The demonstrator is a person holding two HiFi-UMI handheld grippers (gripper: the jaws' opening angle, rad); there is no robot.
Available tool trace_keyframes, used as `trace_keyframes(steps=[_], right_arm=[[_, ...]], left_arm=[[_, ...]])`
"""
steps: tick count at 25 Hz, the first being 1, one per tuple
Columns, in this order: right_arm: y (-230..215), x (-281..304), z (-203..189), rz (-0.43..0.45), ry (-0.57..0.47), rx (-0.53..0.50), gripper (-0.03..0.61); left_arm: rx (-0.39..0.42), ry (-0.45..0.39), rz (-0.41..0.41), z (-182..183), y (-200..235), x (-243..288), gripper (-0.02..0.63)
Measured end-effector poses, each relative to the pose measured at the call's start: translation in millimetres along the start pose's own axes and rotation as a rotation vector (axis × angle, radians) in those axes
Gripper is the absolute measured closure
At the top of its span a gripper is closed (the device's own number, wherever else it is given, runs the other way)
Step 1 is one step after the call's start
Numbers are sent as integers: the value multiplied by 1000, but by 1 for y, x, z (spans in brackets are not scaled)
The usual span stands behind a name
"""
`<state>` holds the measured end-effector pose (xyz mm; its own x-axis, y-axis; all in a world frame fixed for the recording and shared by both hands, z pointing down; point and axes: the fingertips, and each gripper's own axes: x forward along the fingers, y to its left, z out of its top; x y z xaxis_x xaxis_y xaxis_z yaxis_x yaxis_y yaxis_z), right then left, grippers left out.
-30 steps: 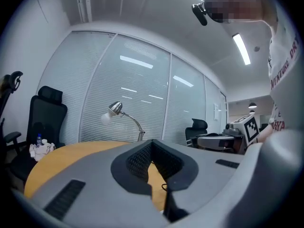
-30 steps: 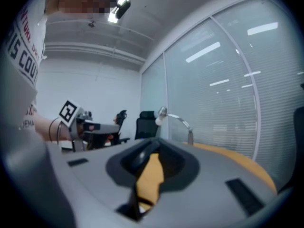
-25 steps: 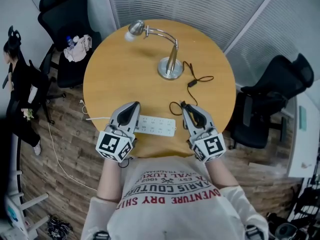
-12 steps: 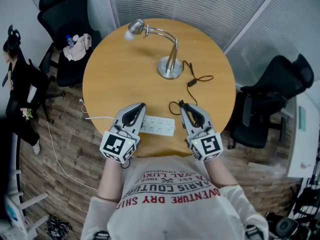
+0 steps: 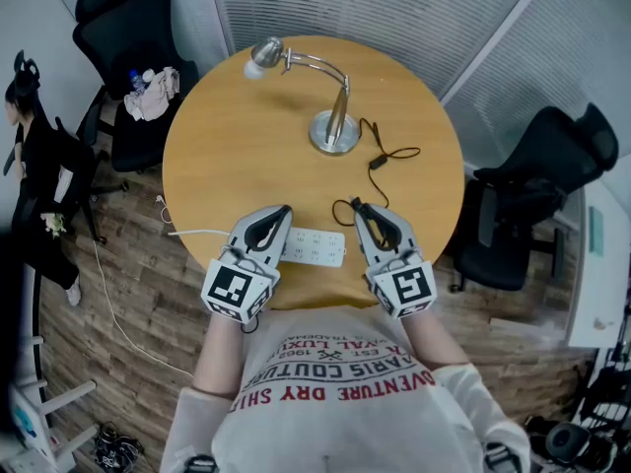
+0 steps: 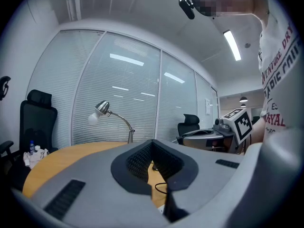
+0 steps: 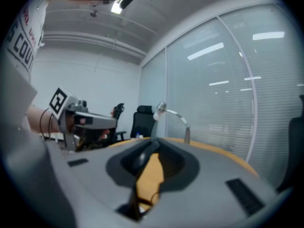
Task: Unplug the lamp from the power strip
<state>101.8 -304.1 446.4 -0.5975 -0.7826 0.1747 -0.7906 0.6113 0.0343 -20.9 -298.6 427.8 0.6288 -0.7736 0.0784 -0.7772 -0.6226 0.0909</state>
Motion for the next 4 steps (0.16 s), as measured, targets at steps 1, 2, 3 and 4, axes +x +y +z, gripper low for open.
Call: trace_keyframes(steps=[1, 2, 3, 4], right_arm=[[0, 0, 0, 0, 2, 1, 505], [0, 0, -1, -1, 3, 0, 505], [0, 0, -1, -1, 4, -1, 505], [0, 0, -1, -2, 5, -2, 505]], left_arm=[[1, 0, -2, 0, -1, 0, 583], [3, 0, -5, 0, -1, 0, 583], [5, 1, -7, 0, -2, 1, 583], [8, 1, -8, 0, -3, 1, 583]])
